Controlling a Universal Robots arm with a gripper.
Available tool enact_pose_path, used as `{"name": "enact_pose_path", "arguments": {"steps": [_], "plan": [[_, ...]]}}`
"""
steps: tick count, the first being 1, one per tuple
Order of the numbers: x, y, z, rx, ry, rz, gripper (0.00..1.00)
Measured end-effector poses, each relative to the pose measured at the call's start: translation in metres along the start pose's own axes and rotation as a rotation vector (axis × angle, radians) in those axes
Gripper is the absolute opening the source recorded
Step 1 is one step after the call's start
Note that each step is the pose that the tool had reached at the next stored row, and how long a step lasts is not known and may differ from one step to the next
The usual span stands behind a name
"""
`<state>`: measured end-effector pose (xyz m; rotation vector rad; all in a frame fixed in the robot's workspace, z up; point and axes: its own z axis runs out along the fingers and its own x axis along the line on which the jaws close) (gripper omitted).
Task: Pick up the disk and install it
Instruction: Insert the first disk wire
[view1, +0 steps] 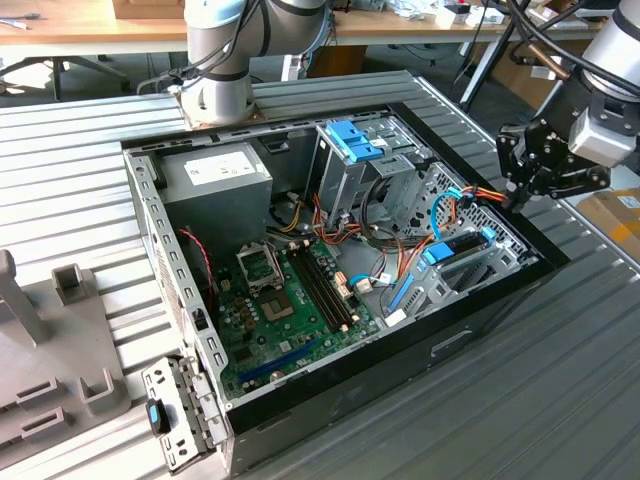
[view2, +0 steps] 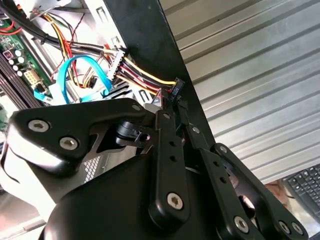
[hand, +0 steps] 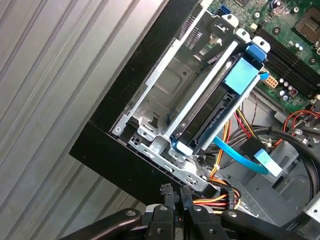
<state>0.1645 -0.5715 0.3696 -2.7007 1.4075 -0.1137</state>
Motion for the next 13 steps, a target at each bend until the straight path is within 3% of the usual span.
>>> {"name": "enact_pose_path", "arguments": {"steps": [5, 7, 13], "plan": [[0.0000, 0.0000, 0.0000, -0.0018, 0.0092, 0.078, 0.16], [0.0000, 0.0000, 0.0000, -0.0035, 0.0181, 0.152, 0.16], [-0.0019, 0.0026, -0.0004, -0.0028, 0.0211, 0.173, 0.16]]}}
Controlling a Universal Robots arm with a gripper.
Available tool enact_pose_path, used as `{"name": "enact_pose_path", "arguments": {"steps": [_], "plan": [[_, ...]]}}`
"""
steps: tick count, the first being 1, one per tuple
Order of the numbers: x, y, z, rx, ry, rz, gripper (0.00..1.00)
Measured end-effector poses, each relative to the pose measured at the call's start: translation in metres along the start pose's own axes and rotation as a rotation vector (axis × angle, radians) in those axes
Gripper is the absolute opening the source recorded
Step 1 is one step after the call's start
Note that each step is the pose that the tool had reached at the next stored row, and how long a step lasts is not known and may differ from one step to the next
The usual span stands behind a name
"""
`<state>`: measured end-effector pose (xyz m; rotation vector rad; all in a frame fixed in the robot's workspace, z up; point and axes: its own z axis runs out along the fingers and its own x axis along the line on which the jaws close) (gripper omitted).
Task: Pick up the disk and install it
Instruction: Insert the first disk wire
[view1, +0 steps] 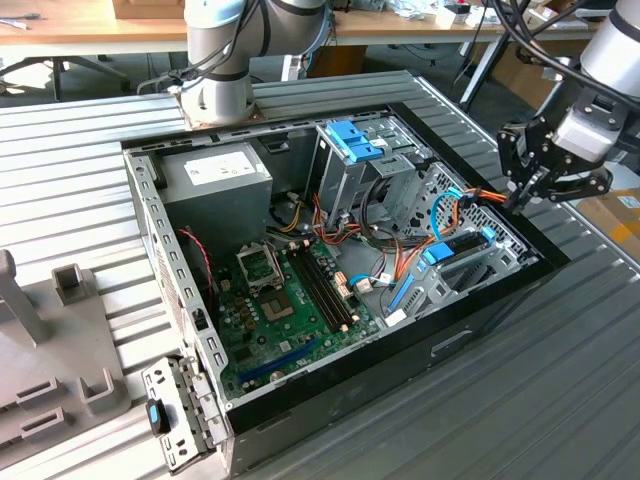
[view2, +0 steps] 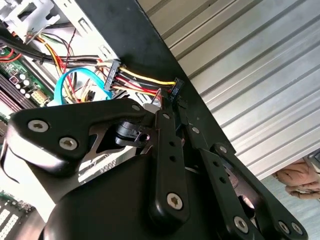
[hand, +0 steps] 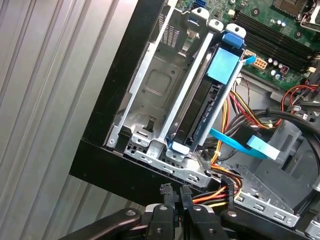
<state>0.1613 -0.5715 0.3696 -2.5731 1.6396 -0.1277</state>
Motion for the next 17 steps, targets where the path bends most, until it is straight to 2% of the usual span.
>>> {"name": "enact_pose_path", "arguments": {"steps": [9, 17], "plan": [[-0.0067, 0.0146, -0.0019, 0.0007, 0.0019, 0.013, 0.16], [-0.0104, 0.0224, -0.0028, -0.0003, 0.0061, 0.043, 0.16]]}}
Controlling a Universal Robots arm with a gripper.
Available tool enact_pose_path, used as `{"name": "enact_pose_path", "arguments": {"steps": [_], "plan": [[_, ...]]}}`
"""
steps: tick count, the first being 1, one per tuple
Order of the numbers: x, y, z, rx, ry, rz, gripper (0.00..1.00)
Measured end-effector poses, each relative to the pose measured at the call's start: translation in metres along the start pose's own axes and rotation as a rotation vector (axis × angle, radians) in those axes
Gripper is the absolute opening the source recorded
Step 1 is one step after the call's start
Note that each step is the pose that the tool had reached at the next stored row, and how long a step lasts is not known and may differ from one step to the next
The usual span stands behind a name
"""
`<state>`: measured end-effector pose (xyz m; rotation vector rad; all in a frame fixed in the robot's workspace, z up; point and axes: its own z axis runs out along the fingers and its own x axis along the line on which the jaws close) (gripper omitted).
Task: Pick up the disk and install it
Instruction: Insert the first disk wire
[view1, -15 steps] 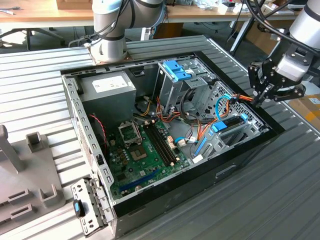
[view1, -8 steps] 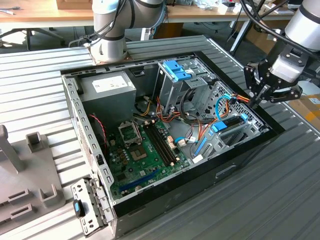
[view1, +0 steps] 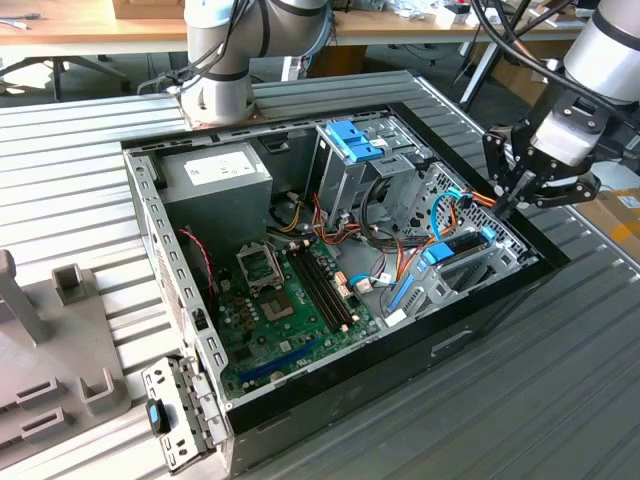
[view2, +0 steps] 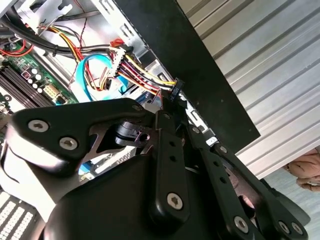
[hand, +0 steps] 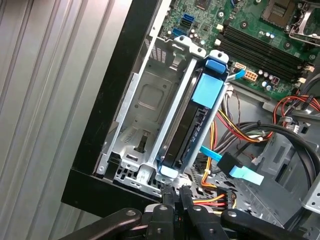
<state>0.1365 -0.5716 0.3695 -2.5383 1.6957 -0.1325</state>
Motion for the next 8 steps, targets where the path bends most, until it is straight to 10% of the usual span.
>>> {"name": "enact_pose_path", "arguments": {"steps": [8], "plan": [[-0.0033, 0.0080, -0.0005, -0.0027, 0.0102, 0.059, 0.16]]}}
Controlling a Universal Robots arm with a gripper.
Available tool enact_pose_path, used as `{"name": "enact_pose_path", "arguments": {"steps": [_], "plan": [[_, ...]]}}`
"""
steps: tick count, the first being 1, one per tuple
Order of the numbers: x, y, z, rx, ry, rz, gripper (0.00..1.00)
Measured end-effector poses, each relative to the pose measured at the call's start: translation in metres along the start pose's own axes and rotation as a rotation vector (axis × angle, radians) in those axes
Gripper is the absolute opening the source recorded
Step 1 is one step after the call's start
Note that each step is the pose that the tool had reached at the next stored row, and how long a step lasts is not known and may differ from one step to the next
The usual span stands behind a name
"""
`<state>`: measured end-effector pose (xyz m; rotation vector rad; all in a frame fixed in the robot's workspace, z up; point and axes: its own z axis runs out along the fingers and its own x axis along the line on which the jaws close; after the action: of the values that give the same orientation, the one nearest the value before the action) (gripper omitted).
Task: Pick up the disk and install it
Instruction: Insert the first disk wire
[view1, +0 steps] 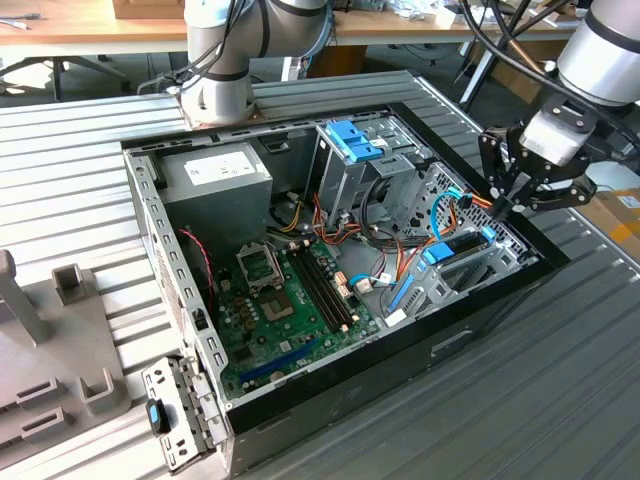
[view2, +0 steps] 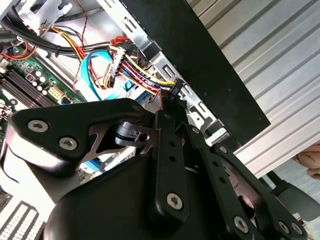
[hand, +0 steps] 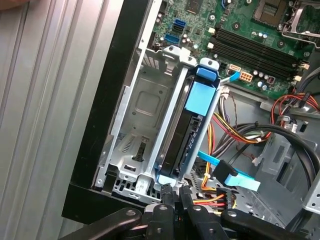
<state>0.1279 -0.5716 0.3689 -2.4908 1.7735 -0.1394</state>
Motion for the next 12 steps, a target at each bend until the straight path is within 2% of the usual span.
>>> {"name": "enact_pose_path", "arguments": {"steps": [9, 12], "plan": [[-0.0031, 0.0091, -0.0005, -0.0031, 0.0116, 0.070, 0.16], [-0.0043, 0.0125, -0.0005, -0.0046, 0.0173, 0.111, 0.16]]}}
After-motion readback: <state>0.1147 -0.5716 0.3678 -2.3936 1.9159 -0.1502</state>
